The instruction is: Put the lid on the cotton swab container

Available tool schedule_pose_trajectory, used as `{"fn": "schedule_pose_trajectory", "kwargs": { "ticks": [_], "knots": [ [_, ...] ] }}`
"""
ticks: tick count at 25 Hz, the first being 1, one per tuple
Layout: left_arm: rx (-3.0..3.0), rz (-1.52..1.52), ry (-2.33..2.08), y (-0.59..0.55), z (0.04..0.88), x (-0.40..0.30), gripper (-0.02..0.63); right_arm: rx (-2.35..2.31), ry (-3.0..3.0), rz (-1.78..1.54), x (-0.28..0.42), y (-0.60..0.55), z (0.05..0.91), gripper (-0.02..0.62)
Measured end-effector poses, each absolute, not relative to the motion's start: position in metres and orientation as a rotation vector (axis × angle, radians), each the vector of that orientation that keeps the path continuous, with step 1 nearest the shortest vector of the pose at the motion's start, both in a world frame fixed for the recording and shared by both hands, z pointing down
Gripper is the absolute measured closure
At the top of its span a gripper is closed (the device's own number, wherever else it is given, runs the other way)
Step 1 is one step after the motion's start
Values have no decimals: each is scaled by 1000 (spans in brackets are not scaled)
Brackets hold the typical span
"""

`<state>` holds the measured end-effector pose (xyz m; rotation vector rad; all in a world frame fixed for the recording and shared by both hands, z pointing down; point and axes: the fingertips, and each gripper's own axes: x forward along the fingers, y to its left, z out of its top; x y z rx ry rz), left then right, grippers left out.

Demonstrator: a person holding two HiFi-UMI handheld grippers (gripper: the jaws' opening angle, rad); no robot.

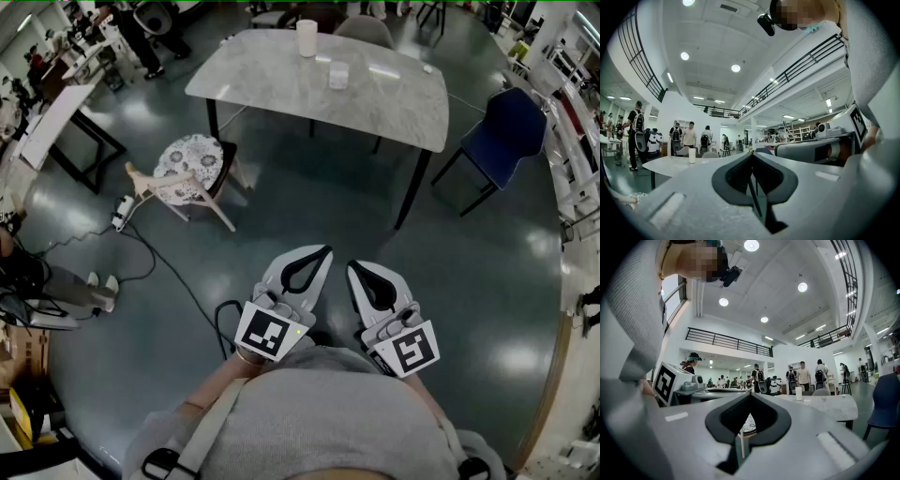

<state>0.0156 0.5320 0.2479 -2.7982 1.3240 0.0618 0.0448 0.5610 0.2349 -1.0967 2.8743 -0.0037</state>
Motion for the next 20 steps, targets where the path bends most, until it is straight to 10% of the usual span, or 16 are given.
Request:
{"fn": "schedule_pose_trajectory", "kwargs": {
  "ticks": [20],
  "knots": [
    [-2840, 67, 1335, 516, 256, -12, 609, -1159, 2899, -1, 19, 545, 242, 594]
  ]
}}
